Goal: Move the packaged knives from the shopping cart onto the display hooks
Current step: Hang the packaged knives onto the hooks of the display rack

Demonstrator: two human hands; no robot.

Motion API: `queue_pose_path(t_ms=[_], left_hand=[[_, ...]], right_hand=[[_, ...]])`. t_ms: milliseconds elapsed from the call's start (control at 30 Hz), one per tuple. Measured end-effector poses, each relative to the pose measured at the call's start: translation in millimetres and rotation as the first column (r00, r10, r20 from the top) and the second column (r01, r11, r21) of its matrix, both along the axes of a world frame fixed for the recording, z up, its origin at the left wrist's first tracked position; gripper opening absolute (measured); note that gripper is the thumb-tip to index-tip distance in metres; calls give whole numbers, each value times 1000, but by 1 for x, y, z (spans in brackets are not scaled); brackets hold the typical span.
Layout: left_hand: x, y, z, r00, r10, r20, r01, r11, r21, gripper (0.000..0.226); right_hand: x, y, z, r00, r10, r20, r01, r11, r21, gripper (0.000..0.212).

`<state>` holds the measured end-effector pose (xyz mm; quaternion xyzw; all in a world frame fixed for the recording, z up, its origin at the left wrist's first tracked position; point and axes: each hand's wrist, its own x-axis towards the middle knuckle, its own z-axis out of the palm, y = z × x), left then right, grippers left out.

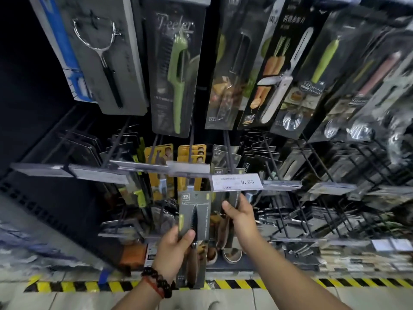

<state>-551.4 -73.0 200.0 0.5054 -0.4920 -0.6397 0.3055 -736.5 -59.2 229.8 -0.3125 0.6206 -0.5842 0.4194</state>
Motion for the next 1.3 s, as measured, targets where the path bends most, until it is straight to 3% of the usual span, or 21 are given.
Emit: queue_pose_path(t_ms=[467, 700, 800, 1067, 1300], left_hand=[[-9, -9, -2, 996, 73, -47, -69, 994, 85, 12], [-7, -11, -6, 992, 104, -70, -96, 990, 103, 14], [-6, -11, -6, 991, 121, -59, -113, 987, 114, 14], [-2, -13, -5, 983, 167, -74, -156, 979, 128, 9], [-4, -13, -4, 988, 139, -63, -132, 986, 104, 13]], right_hand=[[2, 2, -8, 997, -51, -55, 48, 998, -47, 33], [5, 8, -8, 993, -66, -99, 61, 997, -50, 19], [8, 13, -7, 986, -111, -128, 107, 993, -40, 3], [5, 7, 2, 976, -119, -182, 125, 992, 21, 12], [-14, -35, 3, 993, -30, -110, 41, 993, 107, 14]])
